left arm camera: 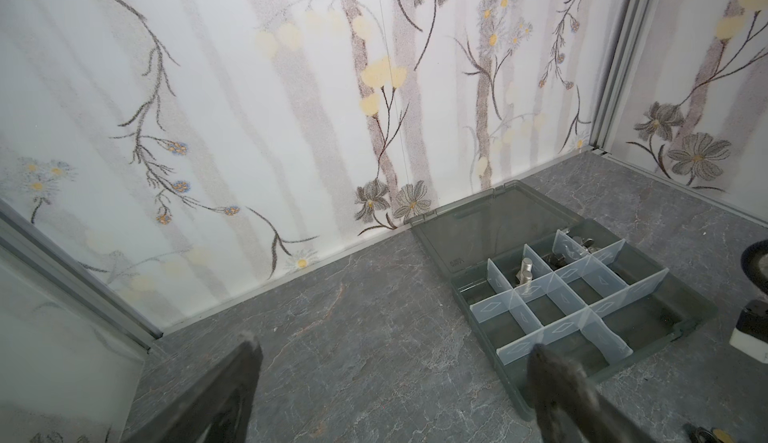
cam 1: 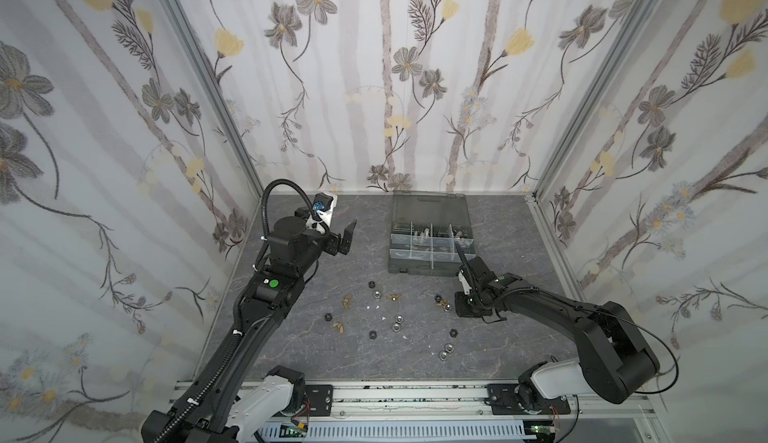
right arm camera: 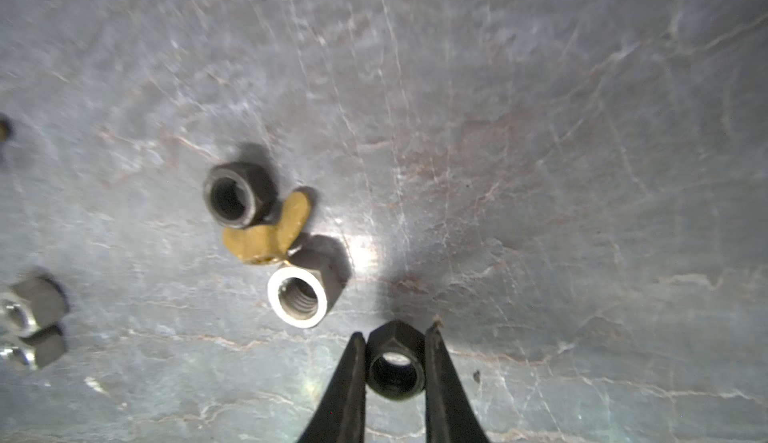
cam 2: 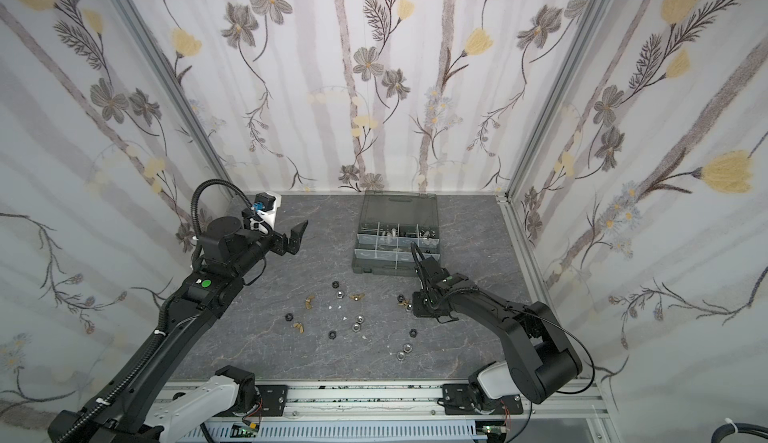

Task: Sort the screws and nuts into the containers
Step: 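Carry the black nut with the right gripper over the organizer compartment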

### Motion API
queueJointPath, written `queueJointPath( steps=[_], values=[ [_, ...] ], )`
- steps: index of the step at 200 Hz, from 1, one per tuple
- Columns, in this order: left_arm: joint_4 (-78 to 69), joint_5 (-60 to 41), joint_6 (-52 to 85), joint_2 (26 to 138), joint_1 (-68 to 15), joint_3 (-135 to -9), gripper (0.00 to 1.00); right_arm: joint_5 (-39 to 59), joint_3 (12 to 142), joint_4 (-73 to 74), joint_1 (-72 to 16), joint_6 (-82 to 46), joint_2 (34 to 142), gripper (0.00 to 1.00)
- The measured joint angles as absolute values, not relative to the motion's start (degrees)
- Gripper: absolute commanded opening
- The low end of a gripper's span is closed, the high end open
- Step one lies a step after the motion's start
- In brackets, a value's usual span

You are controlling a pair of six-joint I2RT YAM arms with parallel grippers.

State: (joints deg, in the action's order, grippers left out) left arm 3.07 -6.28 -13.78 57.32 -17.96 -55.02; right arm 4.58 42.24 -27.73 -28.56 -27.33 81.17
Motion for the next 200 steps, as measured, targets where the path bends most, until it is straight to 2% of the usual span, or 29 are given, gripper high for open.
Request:
queueJointPath(
  steps=[42, 71, 123, 200],
  values=[
    [2.7, -6.26, -14.28, 57.32, -17.52, -54.94, 1.0, 3.95, 48.12, -30.74, -22.35, -27.97, 78.28, 0.16],
    [2.7, -6.28, -14.44, 57.25, -17.26, -54.94, 1.0, 2.26, 58.06, -33.19, -18.33, -26.04, 79.79, 0.16],
    [1.5, -6.57, -14.39, 58.54, -16.49, -55.37, 1.0, 0.62, 74.0, -32.45, -15.66, -19.16, 92.27, 0.15],
    [0.3, -9.21, -13.15, 62.54, -15.75, -58.87, 1.0, 1.23, 80.99, -30.2, -15.14, -13.8, 107.83, 0.16]
  ],
)
